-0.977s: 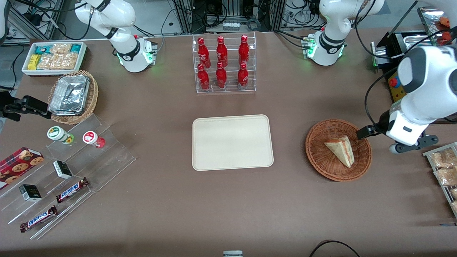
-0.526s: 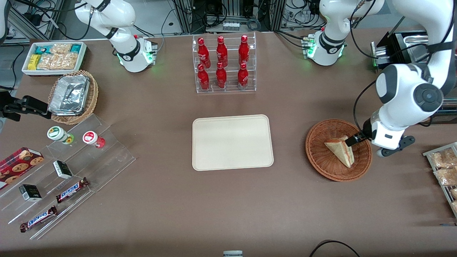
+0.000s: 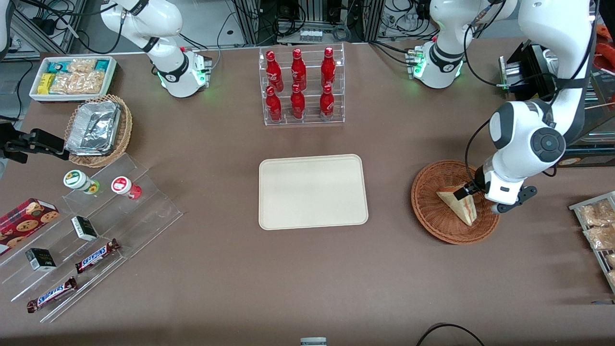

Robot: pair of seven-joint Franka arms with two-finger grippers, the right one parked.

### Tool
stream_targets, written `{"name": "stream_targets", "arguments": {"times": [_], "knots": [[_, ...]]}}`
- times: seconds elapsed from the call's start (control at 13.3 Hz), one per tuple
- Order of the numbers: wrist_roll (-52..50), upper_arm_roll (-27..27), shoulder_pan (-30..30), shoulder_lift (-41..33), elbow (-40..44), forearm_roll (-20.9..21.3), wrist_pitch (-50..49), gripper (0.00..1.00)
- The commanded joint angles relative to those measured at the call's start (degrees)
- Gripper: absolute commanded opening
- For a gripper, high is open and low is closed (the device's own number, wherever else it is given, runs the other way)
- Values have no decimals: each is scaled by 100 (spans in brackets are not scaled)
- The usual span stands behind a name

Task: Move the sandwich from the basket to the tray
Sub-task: 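Close the left gripper on the sandwich's wrapped edge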

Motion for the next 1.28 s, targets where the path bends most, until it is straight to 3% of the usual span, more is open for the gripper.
{"name": "stream_targets", "arguments": {"times": [0.0,0.6,0.68,0.75,0.9,0.98,1.2], "knots": [[-232,-1,-36,81,-50,47,253,100],[-232,-1,-36,354,-86,38,421,98],[-250,-1,-36,380,-77,38,421,90],[-346,-1,-36,407,-77,29,447,74],[-574,-9,-45,424,2,38,439,8],[-584,-9,-45,424,55,38,395,0],[-549,-27,-62,363,353,64,-51,0]]}}
